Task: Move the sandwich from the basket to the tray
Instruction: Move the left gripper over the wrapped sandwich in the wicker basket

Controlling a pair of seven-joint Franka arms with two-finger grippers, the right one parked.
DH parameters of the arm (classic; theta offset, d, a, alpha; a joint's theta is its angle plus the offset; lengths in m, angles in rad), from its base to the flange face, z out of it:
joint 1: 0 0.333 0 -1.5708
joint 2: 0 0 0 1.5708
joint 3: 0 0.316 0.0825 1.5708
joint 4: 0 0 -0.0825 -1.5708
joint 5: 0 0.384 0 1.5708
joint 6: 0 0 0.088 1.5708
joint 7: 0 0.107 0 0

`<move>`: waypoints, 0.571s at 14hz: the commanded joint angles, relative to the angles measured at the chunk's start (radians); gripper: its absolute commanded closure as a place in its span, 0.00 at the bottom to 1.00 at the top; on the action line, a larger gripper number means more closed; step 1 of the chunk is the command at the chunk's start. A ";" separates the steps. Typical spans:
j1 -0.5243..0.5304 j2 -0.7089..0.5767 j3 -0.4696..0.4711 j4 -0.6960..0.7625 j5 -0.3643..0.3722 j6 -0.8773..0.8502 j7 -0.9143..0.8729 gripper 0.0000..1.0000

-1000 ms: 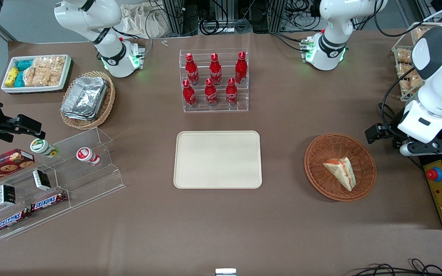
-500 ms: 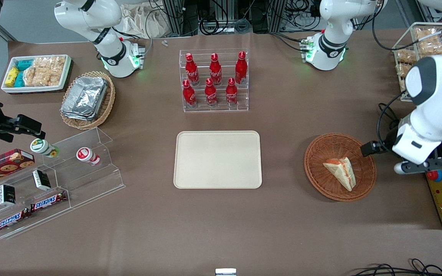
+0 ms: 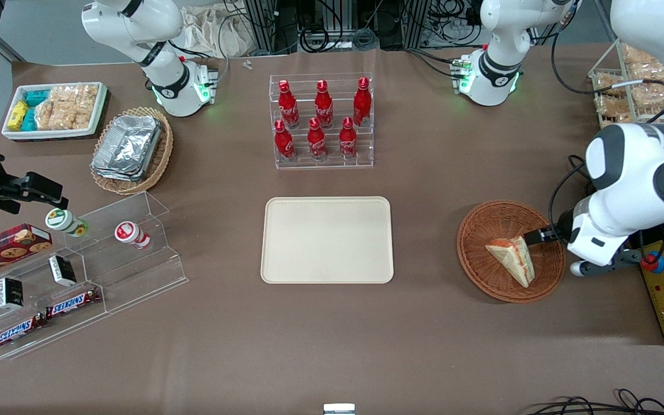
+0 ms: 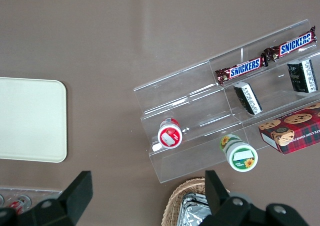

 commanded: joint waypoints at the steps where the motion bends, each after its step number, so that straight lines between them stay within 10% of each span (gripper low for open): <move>1: 0.005 0.030 -0.007 -0.003 0.007 0.031 -0.037 0.00; 8: -0.004 0.119 -0.007 0.002 0.010 0.156 -0.147 0.00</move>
